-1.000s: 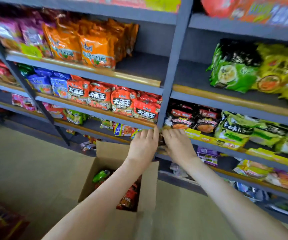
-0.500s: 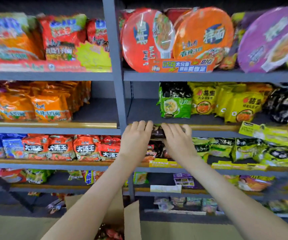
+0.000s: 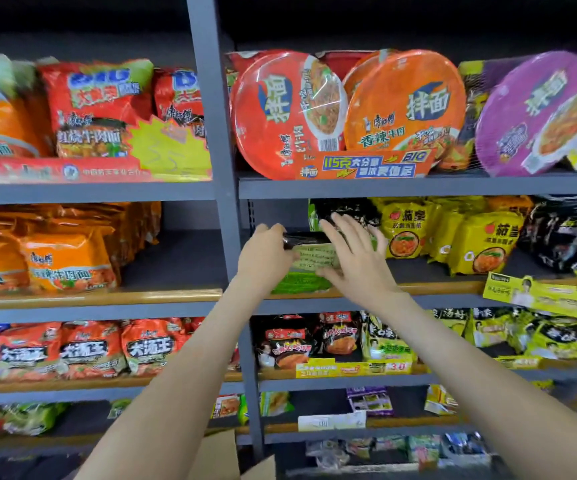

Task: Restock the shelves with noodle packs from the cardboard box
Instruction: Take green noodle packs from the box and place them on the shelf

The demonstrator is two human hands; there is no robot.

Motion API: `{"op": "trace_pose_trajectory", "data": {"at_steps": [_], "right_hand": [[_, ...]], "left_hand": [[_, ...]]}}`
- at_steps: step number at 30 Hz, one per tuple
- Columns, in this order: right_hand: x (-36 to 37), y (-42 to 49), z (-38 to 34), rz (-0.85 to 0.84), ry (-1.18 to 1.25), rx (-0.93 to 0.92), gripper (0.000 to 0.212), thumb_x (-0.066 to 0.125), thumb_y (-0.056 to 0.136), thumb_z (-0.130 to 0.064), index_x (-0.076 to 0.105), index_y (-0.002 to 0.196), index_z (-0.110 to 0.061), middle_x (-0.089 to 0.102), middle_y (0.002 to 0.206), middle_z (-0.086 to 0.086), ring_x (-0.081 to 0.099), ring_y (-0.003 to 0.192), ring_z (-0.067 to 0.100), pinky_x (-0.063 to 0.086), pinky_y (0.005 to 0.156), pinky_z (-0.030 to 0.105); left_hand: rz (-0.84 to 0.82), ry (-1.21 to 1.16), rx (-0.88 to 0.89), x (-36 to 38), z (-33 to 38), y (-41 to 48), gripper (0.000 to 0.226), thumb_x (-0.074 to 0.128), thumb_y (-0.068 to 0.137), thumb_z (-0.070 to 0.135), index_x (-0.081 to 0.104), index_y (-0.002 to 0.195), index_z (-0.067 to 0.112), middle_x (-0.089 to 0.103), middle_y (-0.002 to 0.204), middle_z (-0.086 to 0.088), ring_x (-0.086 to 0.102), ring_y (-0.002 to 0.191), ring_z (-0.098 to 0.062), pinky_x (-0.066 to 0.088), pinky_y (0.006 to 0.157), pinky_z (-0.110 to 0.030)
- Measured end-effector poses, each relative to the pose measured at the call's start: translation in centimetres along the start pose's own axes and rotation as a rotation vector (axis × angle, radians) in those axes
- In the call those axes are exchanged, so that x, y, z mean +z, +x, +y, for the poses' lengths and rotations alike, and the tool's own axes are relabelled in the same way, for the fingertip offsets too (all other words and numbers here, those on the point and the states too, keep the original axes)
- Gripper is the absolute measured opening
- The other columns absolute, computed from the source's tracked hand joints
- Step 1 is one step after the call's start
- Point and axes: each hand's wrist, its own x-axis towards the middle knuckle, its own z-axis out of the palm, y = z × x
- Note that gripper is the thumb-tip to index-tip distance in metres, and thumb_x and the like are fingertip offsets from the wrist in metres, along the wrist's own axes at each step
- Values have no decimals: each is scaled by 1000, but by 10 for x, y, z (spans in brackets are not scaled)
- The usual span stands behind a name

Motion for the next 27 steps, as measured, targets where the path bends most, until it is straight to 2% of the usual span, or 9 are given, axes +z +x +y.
{"op": "trace_pose_trajectory", "data": {"at_steps": [4,7,10,13,15,19,21,24,27], "right_hand": [[16,-13,0,-222,-32,10,123,80,56,-61,11,151,-24,13,158,7,10,143,26,12,111,54],[26,-12,5,-246,45,85,125,81,63,-54,-5,150,-31,-5,158,6,-1,144,27,21,109,58],[27,-6,9,-178,118,232,116,81,66,-47,4,150,-26,13,157,14,16,140,34,35,105,57],[28,-2,12,-135,353,391,87,73,80,-37,22,147,-17,33,146,11,31,131,29,37,105,48],[28,-2,12,-256,655,423,84,67,86,-36,15,150,-22,27,152,3,25,139,21,31,111,40],[25,0,-8,-511,929,371,109,76,74,-48,-1,151,-34,10,158,-11,17,142,7,24,111,30],[28,2,-22,-449,988,459,112,80,71,-41,1,151,-34,17,157,-9,26,138,9,30,110,32],[28,8,-21,-225,983,625,85,71,84,-20,19,150,-29,36,147,-9,37,132,11,36,103,27],[20,10,-1,-196,1026,716,65,63,89,-10,33,144,-26,50,124,-16,49,109,1,41,90,15]], "left_hand": [[-33,-68,-63,3,-6,11,43,67,87,31,56,122,9,64,102,-9,59,85,-25,44,68,-28],[-46,-133,-97,4,-6,17,41,70,84,31,59,117,10,66,90,-5,60,74,-20,46,64,-28],[-33,-209,-138,8,-1,23,40,72,82,35,61,111,10,66,91,-4,62,81,-20,44,66,-26],[7,-275,-205,12,6,30,35,73,80,38,65,95,7,69,82,-6,66,77,-23,54,68,-32],[12,-328,-262,16,9,35,38,74,76,39,64,86,4,71,80,-10,69,70,-26,58,70,-39],[-51,-437,-319,21,14,35,32,70,76,37,56,70,9,71,70,-11,70,55,-24,60,69,-42],[-68,-502,-317,24,18,33,36,67,77,43,58,72,8,72,73,-11,70,57,-24,60,71,-42],[-117,-590,-252,34,21,34,53,56,84,55,66,91,3,72,91,-15,71,74,-22,57,81,-41],[-160,-598,-102,45,12,29,39,43,97,44,66,107,14,68,103,-6,66,93,-19,52,91,-39]]}}
